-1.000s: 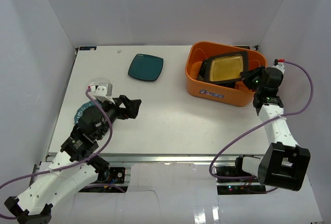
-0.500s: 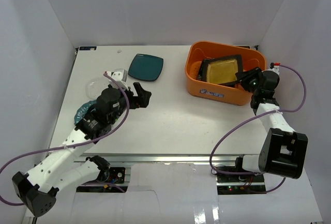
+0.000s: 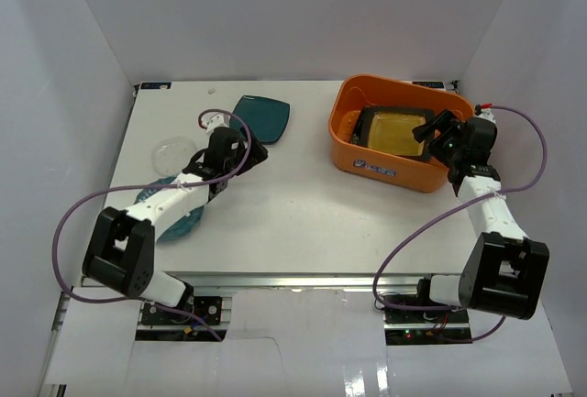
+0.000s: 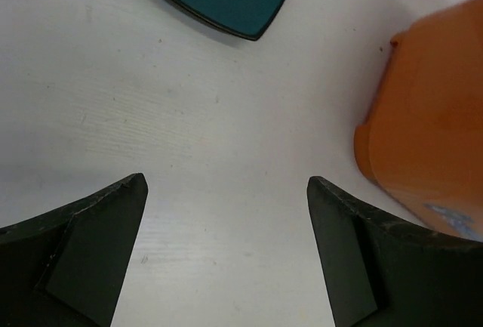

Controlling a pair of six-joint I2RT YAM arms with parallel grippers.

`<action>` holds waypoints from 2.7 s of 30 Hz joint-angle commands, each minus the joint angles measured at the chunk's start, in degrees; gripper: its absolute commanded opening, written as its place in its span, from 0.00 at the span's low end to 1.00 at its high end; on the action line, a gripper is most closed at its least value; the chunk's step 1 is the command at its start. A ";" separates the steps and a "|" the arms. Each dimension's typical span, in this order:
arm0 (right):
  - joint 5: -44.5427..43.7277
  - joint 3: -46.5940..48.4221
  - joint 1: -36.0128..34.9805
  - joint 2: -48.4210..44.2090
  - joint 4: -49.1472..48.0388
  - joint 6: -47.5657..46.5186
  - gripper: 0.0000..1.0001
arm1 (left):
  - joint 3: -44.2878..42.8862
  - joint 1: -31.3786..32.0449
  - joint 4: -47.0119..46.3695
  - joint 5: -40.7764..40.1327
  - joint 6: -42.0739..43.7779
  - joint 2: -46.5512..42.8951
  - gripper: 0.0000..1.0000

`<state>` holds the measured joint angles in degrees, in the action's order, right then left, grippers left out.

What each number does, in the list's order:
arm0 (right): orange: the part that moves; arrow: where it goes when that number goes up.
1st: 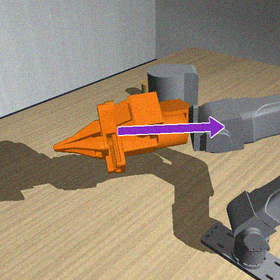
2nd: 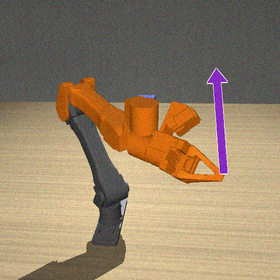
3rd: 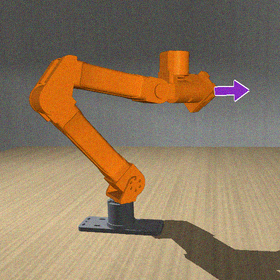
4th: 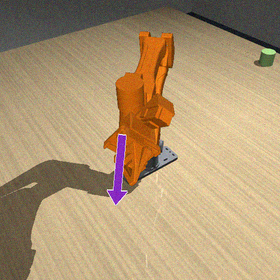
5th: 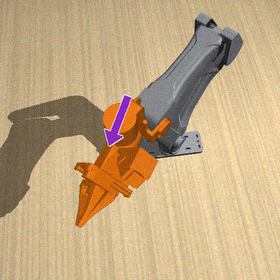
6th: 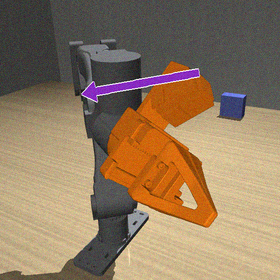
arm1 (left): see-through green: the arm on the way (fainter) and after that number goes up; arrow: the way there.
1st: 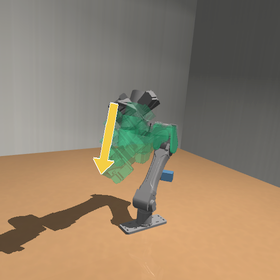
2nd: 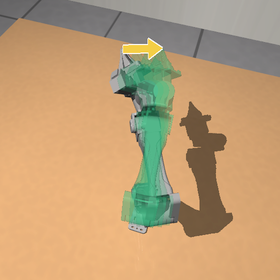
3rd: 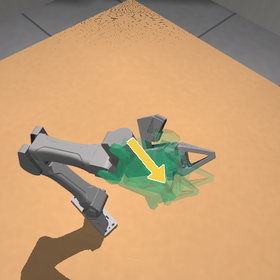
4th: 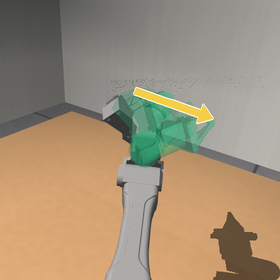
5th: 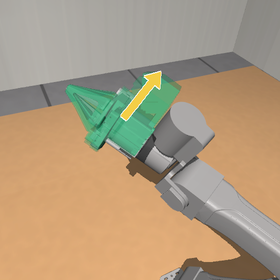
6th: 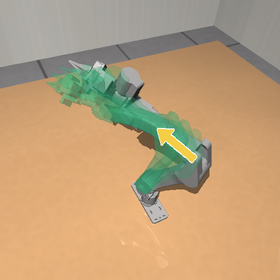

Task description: Place the plates into the plastic bin on the countertop

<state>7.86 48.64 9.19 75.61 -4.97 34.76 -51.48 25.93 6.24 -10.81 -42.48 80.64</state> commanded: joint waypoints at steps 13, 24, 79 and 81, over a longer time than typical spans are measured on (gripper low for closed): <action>13.58 2.25 -1.28 -16.28 8.14 -8.40 0.93 | -10.81 -16.00 -22.50 13.70 -12.98 28.77 0.88; 17.54 -2.41 -12.35 -21.91 1.28 -6.99 1.00 | -19.70 -18.99 -28.56 16.70 -13.15 41.69 0.71; -8.75 -40.13 -53.75 -12.17 -41.96 26.85 0.90 | 38.21 -14.07 -35.25 44.90 -23.79 -21.65 0.00; -7.51 -38.37 -53.75 -9.44 -41.08 25.80 0.90 | 38.21 -14.07 -34.45 46.75 -23.18 -22.89 0.00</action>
<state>-2.81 7.27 -44.21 64.03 -36.88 60.97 -12.27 11.86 -24.01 28.62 -63.61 61.80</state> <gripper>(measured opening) 0.900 0.027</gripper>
